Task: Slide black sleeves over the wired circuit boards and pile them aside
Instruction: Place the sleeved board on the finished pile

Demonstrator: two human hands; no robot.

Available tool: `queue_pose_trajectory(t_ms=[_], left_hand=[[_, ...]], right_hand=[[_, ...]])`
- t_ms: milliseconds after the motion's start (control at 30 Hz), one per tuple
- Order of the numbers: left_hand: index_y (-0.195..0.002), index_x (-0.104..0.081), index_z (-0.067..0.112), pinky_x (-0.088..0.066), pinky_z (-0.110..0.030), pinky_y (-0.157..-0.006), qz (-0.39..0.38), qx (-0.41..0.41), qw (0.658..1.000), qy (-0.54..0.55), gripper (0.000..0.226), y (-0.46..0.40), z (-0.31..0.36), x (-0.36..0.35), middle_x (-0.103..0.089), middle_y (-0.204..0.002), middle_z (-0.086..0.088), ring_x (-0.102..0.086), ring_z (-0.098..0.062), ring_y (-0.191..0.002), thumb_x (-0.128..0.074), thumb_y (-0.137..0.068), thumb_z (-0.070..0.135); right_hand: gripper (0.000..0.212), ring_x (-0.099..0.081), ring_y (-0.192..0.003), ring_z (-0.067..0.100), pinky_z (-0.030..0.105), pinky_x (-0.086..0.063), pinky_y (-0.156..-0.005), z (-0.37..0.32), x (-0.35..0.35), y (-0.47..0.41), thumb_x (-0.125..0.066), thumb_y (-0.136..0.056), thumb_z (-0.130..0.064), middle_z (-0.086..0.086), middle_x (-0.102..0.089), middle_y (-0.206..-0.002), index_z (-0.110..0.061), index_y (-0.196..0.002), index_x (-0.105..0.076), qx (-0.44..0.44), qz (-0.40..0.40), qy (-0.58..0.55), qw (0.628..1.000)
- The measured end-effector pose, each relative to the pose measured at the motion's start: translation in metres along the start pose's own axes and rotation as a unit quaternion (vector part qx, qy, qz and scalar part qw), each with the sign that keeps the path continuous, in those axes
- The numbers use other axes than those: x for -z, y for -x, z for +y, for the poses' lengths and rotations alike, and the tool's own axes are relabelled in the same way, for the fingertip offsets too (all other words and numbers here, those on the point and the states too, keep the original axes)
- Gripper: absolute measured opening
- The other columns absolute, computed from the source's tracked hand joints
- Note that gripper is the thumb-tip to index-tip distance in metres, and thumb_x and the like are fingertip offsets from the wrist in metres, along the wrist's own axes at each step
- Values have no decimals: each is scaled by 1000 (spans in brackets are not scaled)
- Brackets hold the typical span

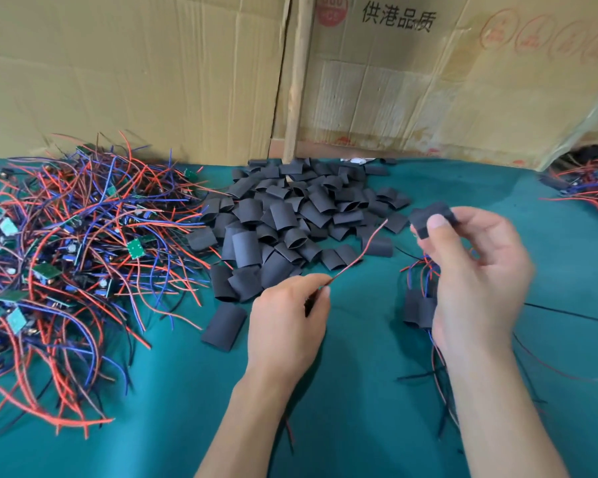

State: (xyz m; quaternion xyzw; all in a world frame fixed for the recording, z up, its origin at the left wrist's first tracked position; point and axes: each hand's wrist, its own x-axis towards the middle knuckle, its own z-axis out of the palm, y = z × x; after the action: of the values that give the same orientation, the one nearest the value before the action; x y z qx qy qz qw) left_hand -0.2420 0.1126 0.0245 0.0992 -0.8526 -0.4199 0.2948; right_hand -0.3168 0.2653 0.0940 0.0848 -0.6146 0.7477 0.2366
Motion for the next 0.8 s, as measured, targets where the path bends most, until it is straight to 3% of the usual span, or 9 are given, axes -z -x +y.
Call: queue_pose_trajectory(t_ms=[200,333,533,667,800], left_hand=[[-90,-70,22,-54,-42,-62,1,-29,999,-36,14,0,-1,0,-68,-77,2,-67,-24,-66,-56,-91,25],[-94,-73,23,-54,-42,-63,1,-38,998,-47,16,0,-1,-1,-68,-76,2,-66,-24,-68,-57,-91,24],[-98,-75,21,-58,-40,-65,5,-5,999,47,15,-1,-1,-1,-72,-80,6,-70,-20,-68,-63,-91,27],[-98,-71,27,-59,-32,-71,-19,52,991,124,14,-1,3,1,-72,-85,19,-71,-10,-75,-68,-85,33],[-108,-60,29,-60,-27,-85,-67,115,965,225,36,0,5,1,-70,-101,15,-73,-4,-95,-55,-78,10]], right_hand=[[14,-69,-76,13,24,-54,-73,0,-8,7,-77,-86,-16,-11,-73,-81,-22,-91,-66,21,-47,6,999],[18,-68,-72,12,20,-52,-70,6,-10,11,-78,-82,-20,-6,-74,-82,-28,-91,-65,8,-72,43,996],[34,-69,-72,14,31,-57,-75,22,-19,24,-79,-77,-23,3,-77,-87,-26,-108,-68,-82,-153,97,980],[24,-70,-75,9,39,-62,-76,32,-27,34,-81,-78,-15,-3,-77,-84,-23,-100,-76,-155,-174,87,969],[19,-71,-74,7,21,-55,-61,36,-24,31,-76,-86,-1,-4,-78,-81,-18,-94,-79,-220,-162,41,961]])
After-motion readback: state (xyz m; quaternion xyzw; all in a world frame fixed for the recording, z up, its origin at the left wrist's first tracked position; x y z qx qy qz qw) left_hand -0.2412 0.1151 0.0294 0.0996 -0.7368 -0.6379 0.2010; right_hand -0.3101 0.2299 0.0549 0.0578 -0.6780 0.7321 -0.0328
